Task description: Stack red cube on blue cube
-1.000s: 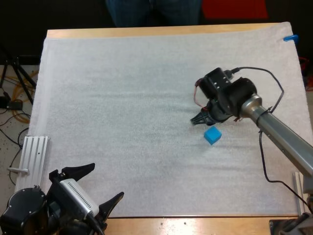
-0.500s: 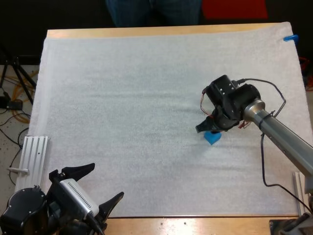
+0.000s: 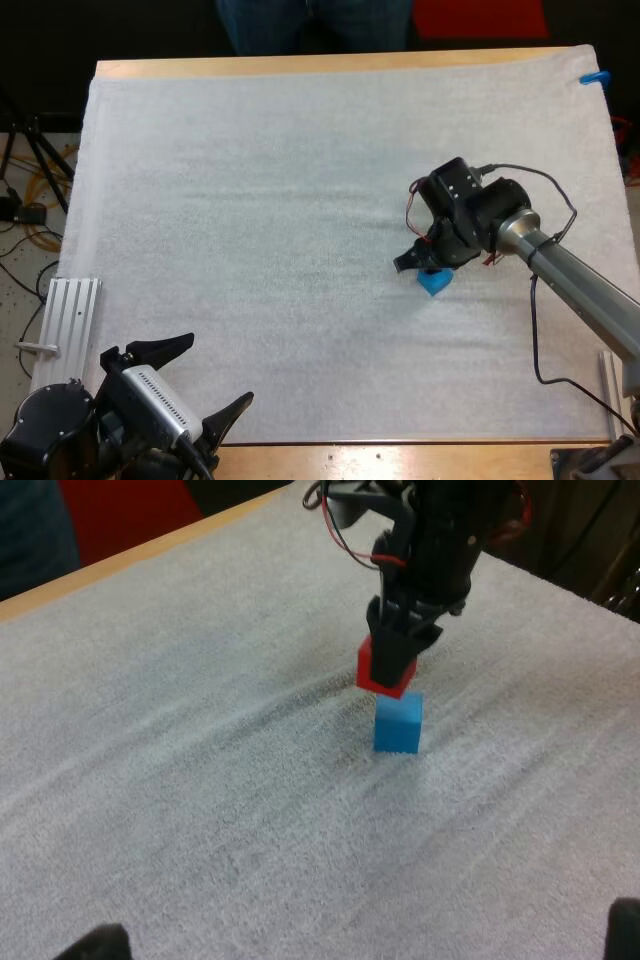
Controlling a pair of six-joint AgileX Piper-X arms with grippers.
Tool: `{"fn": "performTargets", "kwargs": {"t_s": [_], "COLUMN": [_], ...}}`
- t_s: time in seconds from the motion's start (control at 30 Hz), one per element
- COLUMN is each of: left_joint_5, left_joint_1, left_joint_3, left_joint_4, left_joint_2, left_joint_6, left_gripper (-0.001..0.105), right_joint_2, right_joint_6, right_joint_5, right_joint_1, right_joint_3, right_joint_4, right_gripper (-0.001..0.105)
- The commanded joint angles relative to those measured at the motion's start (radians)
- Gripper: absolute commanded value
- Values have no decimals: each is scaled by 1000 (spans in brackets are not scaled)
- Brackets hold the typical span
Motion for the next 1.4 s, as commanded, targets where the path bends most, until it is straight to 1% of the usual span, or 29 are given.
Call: {"fn": "performTargets", "kwargs": {"t_s": [0.0, 0.13, 0.33, 0.4, 0.5, 0.57, 0.67, 0.83, 1.0, 1.1, 1.23, 1.37], "left_joint_5": [15, 15, 15, 15, 15, 15, 15, 15, 15, 15, 15, 15], "left_joint_1": [-4, -4, -4, -4, -4, -4, -4, -4, -4, -4, -4, -4], "left_joint_3": [-6, -6, -6, -6, -6, -6, -6, -6, -6, -6, -6, -6], "left_joint_4": [2, 0, 0, 0, 0, 0, 0, 0, 0, 4, 1, -39], "left_joint_2": [6, 6, 6, 6, 6, 6, 6, 6, 6, 6, 6, 10], "left_joint_6": [3, 3, 3, 3, 3, 3, 3, 3, -4, -12, -27, -30], "left_gripper": [87, 87, 87, 87, 87, 87, 87, 87, 87, 87, 87, 87], "right_joint_2": [-11, -11, -10, -10, -10, -10, -10, -12, -64, -123, -193, -220], "right_joint_6": [5, 5, 27, 26, 26, 26, 26, 26, 28, 28, 23, 26], "right_joint_5": [-9, -6, -6, -6, -6, -6, -6, -6, 6, 32, 26, 26], "right_joint_1": [1, 1, 1, 1, 1, 1, 1, 1, 1, 1, 1, -36], "right_joint_3": [12, 50, 50, 50, 50, 50, 50, 50, 46, 46, 46, 46], "right_joint_4": [-5, -30, -56, -56, -56, -56, -51, -39, -41, -67, -102, -125], "right_gripper": [25, 25, 25, 27, 40, 54, 63, 65, 65, 65, 65, 65]}}
